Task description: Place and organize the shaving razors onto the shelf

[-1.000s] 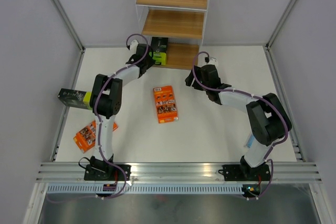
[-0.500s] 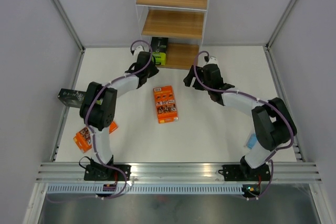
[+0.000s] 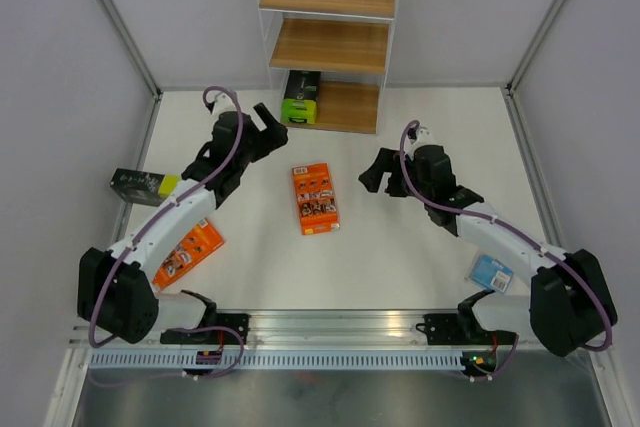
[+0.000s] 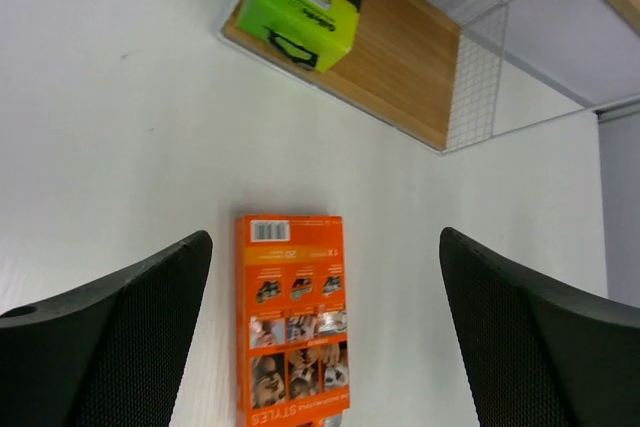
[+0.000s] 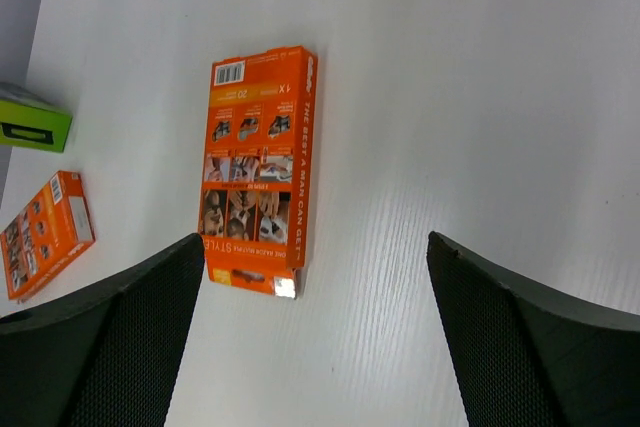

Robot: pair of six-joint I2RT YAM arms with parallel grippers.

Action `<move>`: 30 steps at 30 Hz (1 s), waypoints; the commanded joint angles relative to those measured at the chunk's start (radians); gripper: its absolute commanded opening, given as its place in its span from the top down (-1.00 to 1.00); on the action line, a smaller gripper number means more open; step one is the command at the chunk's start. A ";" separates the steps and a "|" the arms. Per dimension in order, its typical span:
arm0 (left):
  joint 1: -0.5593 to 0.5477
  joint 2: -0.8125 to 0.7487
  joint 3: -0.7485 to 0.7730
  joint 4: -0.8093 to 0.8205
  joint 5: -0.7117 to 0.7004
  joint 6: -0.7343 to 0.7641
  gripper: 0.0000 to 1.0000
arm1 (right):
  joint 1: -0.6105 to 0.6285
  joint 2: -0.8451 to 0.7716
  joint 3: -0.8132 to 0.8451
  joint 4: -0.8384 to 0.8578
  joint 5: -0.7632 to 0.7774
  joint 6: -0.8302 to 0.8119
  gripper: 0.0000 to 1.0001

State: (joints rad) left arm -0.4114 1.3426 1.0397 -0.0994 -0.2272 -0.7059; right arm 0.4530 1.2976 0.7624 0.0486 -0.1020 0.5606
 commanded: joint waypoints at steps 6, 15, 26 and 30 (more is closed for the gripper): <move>0.175 -0.121 -0.023 -0.442 -0.277 -0.179 -0.99 | -0.004 -0.196 -0.101 -0.023 -0.084 0.048 -0.96; 0.322 -0.143 -0.032 -0.657 -0.405 -0.334 -0.99 | 0.019 -0.132 -0.078 -0.021 -0.134 0.022 -0.96; 0.569 -0.092 -0.033 -0.531 -0.270 -0.270 -0.99 | 0.072 -0.031 -0.032 0.016 -0.104 0.039 -0.96; 0.597 -0.017 0.006 -0.482 -0.236 -0.210 -0.99 | 0.072 0.012 -0.029 0.043 -0.100 0.053 -0.96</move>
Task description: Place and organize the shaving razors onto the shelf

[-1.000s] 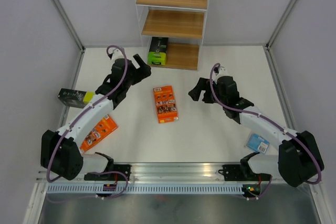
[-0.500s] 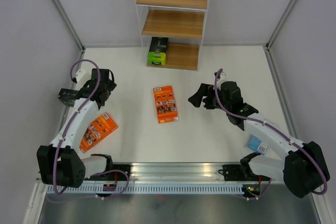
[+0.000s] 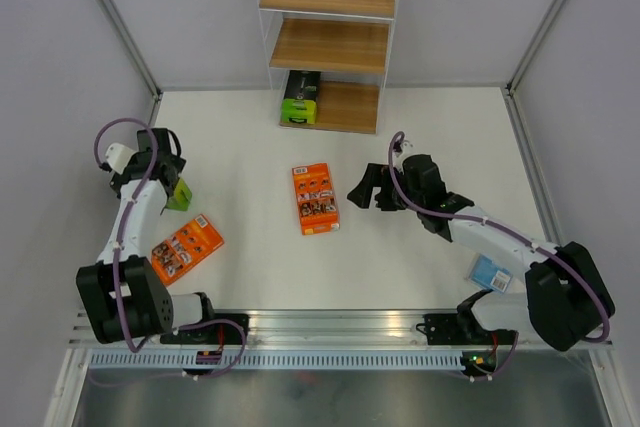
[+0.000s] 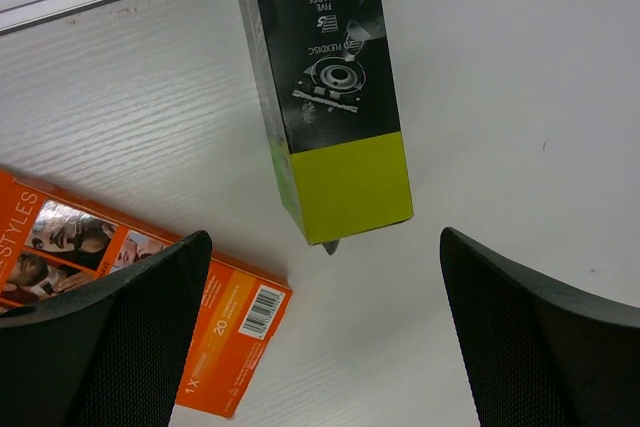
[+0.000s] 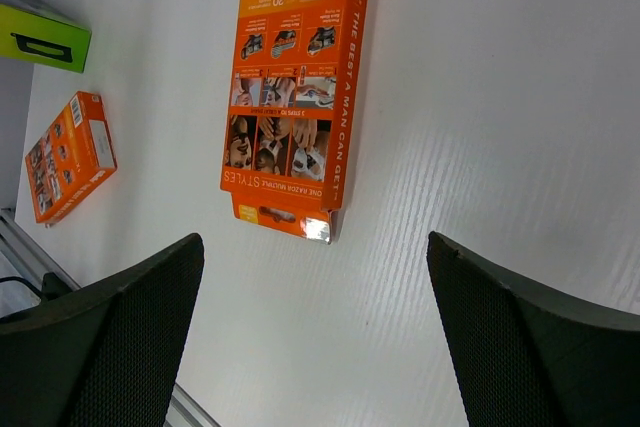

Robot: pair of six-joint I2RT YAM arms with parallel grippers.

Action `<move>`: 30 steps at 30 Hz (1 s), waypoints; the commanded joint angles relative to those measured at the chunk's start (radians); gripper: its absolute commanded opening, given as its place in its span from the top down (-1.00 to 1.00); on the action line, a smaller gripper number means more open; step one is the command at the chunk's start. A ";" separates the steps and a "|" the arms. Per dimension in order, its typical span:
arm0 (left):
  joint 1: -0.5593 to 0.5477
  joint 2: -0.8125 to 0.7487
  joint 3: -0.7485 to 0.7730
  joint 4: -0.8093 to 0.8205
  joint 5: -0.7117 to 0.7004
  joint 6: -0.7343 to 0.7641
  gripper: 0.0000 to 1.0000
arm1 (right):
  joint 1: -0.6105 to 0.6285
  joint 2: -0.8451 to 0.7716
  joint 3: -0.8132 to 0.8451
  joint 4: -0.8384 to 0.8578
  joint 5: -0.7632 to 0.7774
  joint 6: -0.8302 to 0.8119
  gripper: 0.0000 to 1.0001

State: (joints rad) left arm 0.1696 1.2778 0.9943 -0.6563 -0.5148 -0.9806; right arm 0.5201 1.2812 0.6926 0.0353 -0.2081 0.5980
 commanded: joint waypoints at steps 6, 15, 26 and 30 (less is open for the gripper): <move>0.041 0.205 0.109 0.087 0.049 0.077 -0.99 | 0.004 0.098 0.071 0.084 -0.040 0.010 -0.96; 0.056 0.348 0.138 0.128 0.013 0.065 -0.99 | 0.006 0.158 0.120 0.074 -0.054 -0.027 -0.96; 0.050 0.399 0.141 0.188 0.028 0.091 -0.32 | 0.006 0.237 0.154 0.109 -0.039 -0.105 -0.96; 0.021 0.310 0.104 0.185 0.026 0.068 -0.27 | 0.014 0.230 0.131 0.251 -0.140 -0.155 -0.96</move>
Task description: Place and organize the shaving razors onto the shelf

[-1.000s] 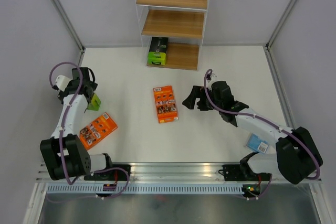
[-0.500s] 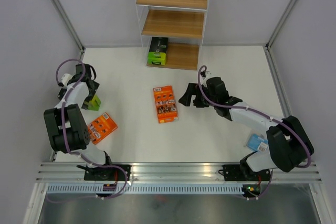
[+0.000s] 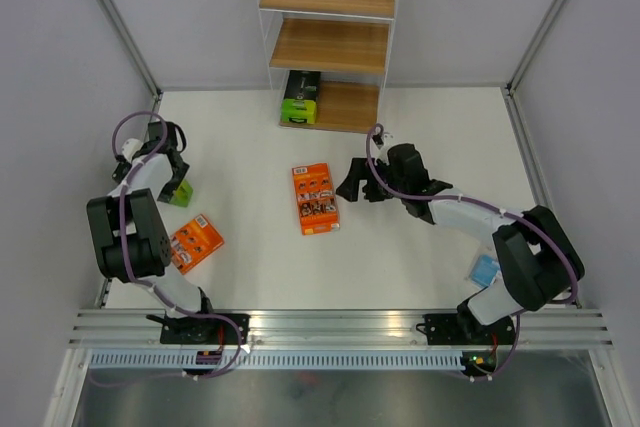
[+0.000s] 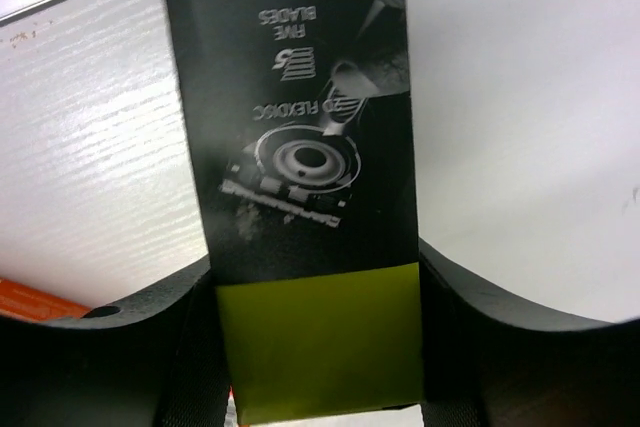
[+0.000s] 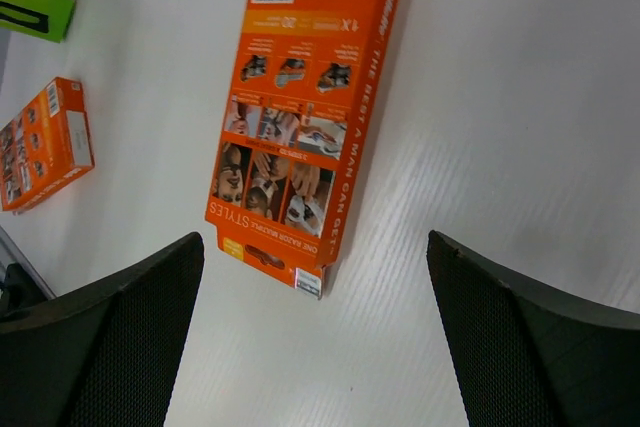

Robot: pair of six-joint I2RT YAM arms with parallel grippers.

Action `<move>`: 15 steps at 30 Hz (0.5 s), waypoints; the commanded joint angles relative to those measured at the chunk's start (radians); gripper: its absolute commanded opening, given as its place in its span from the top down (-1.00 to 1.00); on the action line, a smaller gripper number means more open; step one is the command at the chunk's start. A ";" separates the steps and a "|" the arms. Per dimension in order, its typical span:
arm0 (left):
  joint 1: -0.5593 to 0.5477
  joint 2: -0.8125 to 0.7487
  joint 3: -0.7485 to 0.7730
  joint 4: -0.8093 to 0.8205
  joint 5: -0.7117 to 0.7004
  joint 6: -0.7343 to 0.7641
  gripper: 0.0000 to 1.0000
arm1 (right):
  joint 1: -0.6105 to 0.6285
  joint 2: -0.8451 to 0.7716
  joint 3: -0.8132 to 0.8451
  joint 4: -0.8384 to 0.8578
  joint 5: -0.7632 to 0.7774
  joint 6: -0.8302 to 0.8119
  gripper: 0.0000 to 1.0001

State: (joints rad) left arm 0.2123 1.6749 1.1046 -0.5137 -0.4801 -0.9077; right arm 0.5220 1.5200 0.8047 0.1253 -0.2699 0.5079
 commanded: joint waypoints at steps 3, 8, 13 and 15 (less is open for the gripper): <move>-0.079 -0.170 -0.031 0.041 0.008 -0.010 -0.25 | 0.044 -0.018 0.040 0.229 -0.120 -0.140 -0.96; -0.287 -0.323 -0.054 0.012 0.032 -0.089 -0.24 | 0.147 -0.056 0.096 0.212 -0.025 -0.253 -0.96; -0.455 -0.373 -0.066 0.011 0.061 -0.198 -0.15 | 0.271 -0.150 0.047 0.246 0.087 -0.341 -0.96; -0.513 -0.376 -0.063 0.012 0.087 -0.232 -0.14 | 0.309 -0.176 0.033 0.237 0.113 -0.376 -0.96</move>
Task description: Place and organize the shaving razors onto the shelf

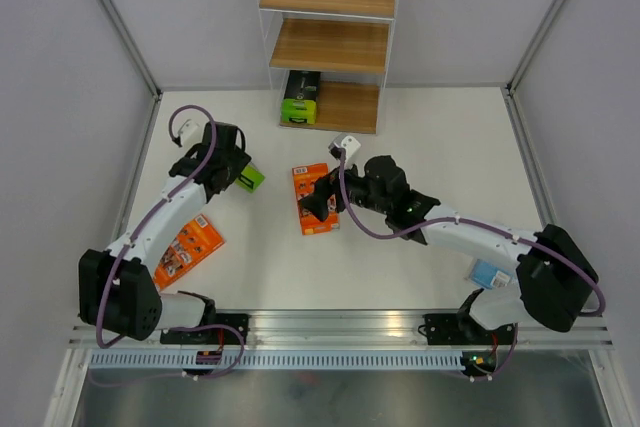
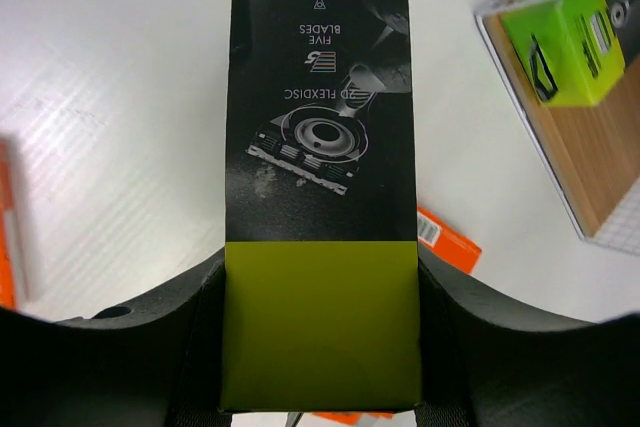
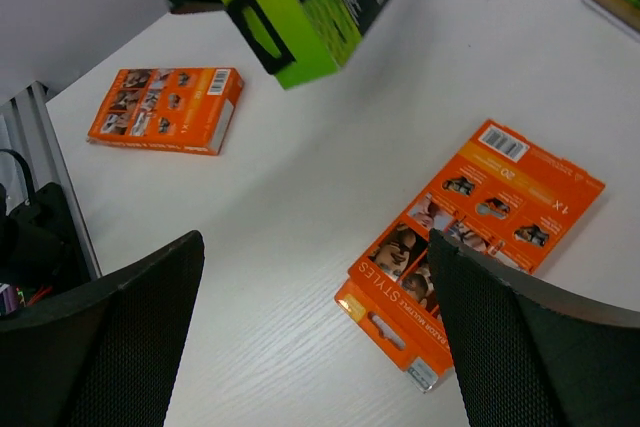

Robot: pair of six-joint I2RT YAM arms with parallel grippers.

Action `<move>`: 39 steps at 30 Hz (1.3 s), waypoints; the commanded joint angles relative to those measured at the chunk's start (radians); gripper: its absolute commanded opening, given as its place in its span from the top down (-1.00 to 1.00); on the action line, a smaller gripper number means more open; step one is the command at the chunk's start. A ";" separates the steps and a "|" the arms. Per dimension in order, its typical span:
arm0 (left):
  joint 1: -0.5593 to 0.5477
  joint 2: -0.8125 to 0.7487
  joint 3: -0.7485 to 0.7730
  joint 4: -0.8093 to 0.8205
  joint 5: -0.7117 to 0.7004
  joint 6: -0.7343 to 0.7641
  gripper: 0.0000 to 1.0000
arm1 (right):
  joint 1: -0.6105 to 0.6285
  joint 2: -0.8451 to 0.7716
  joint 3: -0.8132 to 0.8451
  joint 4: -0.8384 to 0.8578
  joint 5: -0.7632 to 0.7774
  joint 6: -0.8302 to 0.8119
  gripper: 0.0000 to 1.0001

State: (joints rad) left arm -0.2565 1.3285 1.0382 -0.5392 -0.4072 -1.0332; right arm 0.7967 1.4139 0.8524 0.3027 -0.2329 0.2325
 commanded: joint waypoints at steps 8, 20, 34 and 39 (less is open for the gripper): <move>-0.295 0.006 0.049 0.088 -0.010 -0.119 -0.12 | 0.090 -0.234 -0.104 -0.023 0.420 0.002 -0.96; -0.550 0.310 0.384 0.201 -0.232 0.507 -0.11 | -0.132 -0.480 -0.079 -0.660 0.632 0.409 -0.96; -0.506 0.628 0.511 0.722 -0.335 1.165 -0.14 | -0.205 -0.495 -0.128 -0.643 0.613 0.400 -0.96; -0.506 0.742 0.606 0.788 -0.351 1.337 -0.13 | -0.208 -0.486 -0.133 -0.626 0.635 0.375 -0.96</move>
State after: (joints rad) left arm -0.7605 2.0476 1.5475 0.0830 -0.7071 0.1234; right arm 0.5945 0.9287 0.7223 -0.3443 0.3771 0.6228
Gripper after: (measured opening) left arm 0.605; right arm 0.979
